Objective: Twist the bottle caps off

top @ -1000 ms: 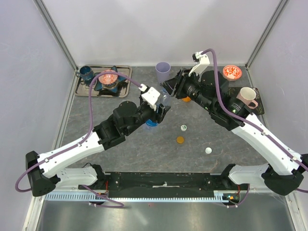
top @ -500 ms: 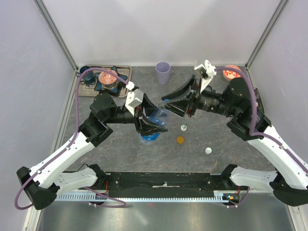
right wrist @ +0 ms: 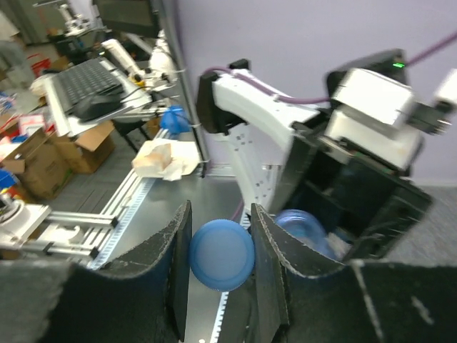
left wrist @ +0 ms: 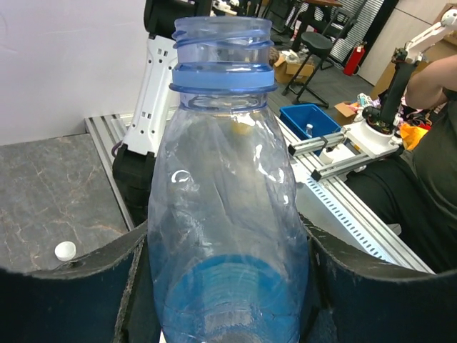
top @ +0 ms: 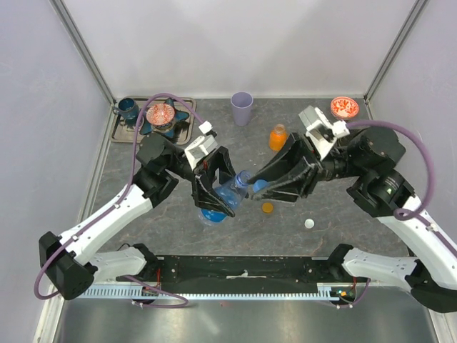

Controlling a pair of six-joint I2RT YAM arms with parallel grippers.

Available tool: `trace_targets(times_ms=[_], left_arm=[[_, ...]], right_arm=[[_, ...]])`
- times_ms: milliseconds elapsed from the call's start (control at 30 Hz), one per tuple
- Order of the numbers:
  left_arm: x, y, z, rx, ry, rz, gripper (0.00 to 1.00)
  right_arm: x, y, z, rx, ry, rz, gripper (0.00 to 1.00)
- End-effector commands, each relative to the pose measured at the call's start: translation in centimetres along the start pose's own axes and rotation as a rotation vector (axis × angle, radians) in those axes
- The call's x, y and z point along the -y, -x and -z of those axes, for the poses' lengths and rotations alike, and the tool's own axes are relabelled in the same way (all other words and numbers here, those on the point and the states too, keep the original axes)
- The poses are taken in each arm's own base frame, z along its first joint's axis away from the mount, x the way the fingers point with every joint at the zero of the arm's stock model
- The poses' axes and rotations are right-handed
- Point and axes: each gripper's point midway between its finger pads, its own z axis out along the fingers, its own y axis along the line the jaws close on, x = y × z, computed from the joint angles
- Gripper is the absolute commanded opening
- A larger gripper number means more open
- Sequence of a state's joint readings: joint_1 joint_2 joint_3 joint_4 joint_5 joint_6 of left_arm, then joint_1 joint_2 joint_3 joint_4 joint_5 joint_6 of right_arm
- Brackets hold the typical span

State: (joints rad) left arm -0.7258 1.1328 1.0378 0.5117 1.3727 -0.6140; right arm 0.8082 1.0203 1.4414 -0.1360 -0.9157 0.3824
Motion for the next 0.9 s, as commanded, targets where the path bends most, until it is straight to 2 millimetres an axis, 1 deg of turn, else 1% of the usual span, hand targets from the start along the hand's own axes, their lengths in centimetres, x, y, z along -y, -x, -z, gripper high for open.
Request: trace_targets(times_ms=[0,33,67,100,133,167,200,233,267,300,333,367,400,433,467,500,533,567,600,633,667,700,767,800,833,867], left_arm=[[0.2,0.1,0.5,-0.017,-0.023,0.023,0.46],[0.1,0.1,0.6,-0.013,-0.014,0.021,0.46],[-0.5,0.0,1.0,-0.004,0.017,0.039,0.46],[-0.8,-0.3,1.2,0.000,0.034,0.037,0.45],[-0.6,-0.2,1.5,0.007,0.054,0.026,0.45],[-1.3,-0.2,2.1,0.025,0.110,0.034,0.45],[-1.8,-1.1,2.5,0.020,0.153,0.052,0.45],[-1.1,-1.1,2.9,0.025,0.194,0.032,0.45],[-2.1,-0.8,3.5,0.054,0.301,0.016,0.46],[-2.6,-2.0,4.1,0.034,0.378,0.011,0.47],[-2.9,-2.0,4.6,0.045,0.441,-0.015,0.47],[-2.9,-1.1,5.7,0.080,0.564,-0.079,0.47],[-3.4,-2.0,6.4,0.090,0.629,-0.066,0.48],[-3.4,-1.9,7.1,0.109,0.689,-0.076,0.48],[-3.3,-1.4,8.2,0.146,0.769,-0.112,0.48],[-3.4,-2.0,8.8,0.158,0.811,-0.107,0.48],[-3.5,-2.3,9.4,0.170,0.853,-0.105,0.48],[-3.8,-2.2,10.4,0.194,0.922,-0.108,0.48],[-3.2,-2.3,10.9,0.220,0.948,-0.119,0.48],[-3.1,-2.3,11.3,0.240,0.975,-0.118,0.48],[-2.9,-2.0,12.0,0.270,1.014,-0.125,0.48],[-2.3,-2.0,12.2,0.294,1.024,-0.134,0.48],[-1.8,-1.9,12.9,0.321,1.059,-0.141,0.48],[-1.6,-2.1,13.1,0.324,1.068,-0.145,0.48],[-1.2,-2.0,13.3,0.335,1.075,-0.158,0.48],[-1.2,-2.2,13.5,0.336,1.091,-0.157,0.48]], right_arm=[[-3.7,2.0,1.0,0.045,0.101,0.074,0.00],[-3.1,2.2,1.2,0.062,0.049,0.088,0.00],[-2.4,2.3,1.3,0.075,-0.001,0.097,0.00],[0.0,3.3,1.7,0.131,-0.158,0.098,0.00],[1.9,2.7,2.3,0.126,-0.273,0.068,0.00],[3.6,2.5,2.9,0.124,-0.367,0.086,0.00],[7.1,2.1,4.3,0.143,-0.565,0.072,0.00],[8.9,0.6,5.3,0.112,-0.664,0.042,0.00],[10.8,-0.3,6.4,0.105,-0.774,0.019,0.00],[13.8,-2.5,8.3,0.082,-0.947,-0.022,0.00],[15.2,-4.5,9.3,0.041,-1.027,-0.056,0.00],[16.2,-6.4,9.7,0.016,-1.074,-0.101,0.00],[17.9,-10.6,10.0,-0.072,-1.122,-0.154,0.00],[18.7,-12.5,9.8,-0.104,-1.128,-0.187,0.00],[19.2,-14.5,9.5,-0.132,-1.126,-0.221,0.00],[20.2,-18.5,9.5,-0.194,-1.137,-0.289,0.00],[20.8,-19.4,8.7,-0.179,-1.115,-0.310,0.00],[21.3,-20.7,8.5,-0.188,-1.113,-0.328,0.00],[22.0,-23.6,8.5,-0.237,-1.127,-0.369,0.00],[22.7,-24.0,8.1,-0.224,-1.125,-0.366,0.00],[23.3,-24.9,8.1,-0.240,-1.140,-0.367,0.00],[24.1,-27.0,8.0,-0.291,-1.164,-0.380,0.00],[25.1,-28.8,7.8,-0.329,-1.183,-0.382,0.00],[25.8,-30.8,7.7,-0.373,-1.196,-0.400,0.00],[26.2,-31.6,7.5,-0.382,-1.201,-0.416,0.00],[26.5,-32.6,7.4,-0.402,-1.202,-0.423,0.00]])
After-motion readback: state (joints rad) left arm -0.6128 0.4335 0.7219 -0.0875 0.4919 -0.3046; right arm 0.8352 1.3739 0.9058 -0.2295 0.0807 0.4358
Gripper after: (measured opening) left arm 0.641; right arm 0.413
